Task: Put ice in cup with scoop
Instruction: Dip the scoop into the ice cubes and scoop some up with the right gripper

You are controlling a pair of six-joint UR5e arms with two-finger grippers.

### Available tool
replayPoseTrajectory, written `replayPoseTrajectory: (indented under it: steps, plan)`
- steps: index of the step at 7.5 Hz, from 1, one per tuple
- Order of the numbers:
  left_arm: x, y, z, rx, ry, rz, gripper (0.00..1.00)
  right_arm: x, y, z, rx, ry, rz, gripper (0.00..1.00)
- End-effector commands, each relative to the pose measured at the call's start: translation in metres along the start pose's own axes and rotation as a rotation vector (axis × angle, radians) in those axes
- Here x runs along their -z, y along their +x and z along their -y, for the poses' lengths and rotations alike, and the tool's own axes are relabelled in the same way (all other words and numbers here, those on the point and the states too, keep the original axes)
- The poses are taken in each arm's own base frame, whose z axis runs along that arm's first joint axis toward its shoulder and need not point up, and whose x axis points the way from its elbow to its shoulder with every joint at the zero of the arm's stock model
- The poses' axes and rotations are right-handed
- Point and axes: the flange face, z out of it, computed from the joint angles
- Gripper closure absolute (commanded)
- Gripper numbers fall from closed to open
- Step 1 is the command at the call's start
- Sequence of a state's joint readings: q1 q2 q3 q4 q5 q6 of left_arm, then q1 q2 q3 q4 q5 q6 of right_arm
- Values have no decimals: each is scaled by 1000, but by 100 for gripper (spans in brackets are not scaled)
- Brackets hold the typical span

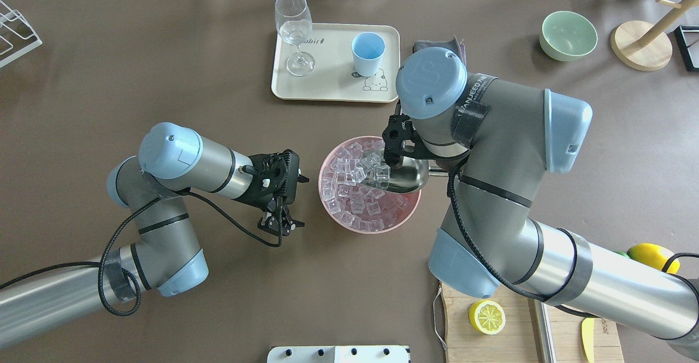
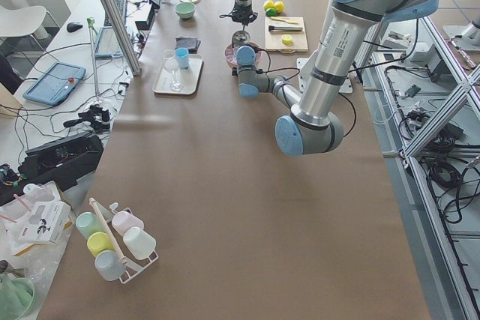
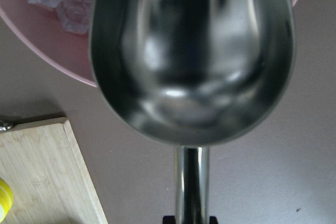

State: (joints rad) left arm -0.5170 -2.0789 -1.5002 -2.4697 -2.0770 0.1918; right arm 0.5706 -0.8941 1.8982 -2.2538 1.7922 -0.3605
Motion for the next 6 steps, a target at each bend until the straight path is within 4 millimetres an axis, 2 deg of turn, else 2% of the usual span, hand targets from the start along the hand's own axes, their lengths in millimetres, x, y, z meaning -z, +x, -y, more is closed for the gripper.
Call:
replayPoseTrajectory:
  steps: [1,4,6]
  plan:
    - [0,0,0,0,0,-2,1,2,-4,-7,11,53,-14,100]
    - [0,0,0,0,0,-2,1,7,-8,-26,11,138,-43,100]
    - [4,0,4,0,2,-3,1,6,5,-38,-5,215,-24,100]
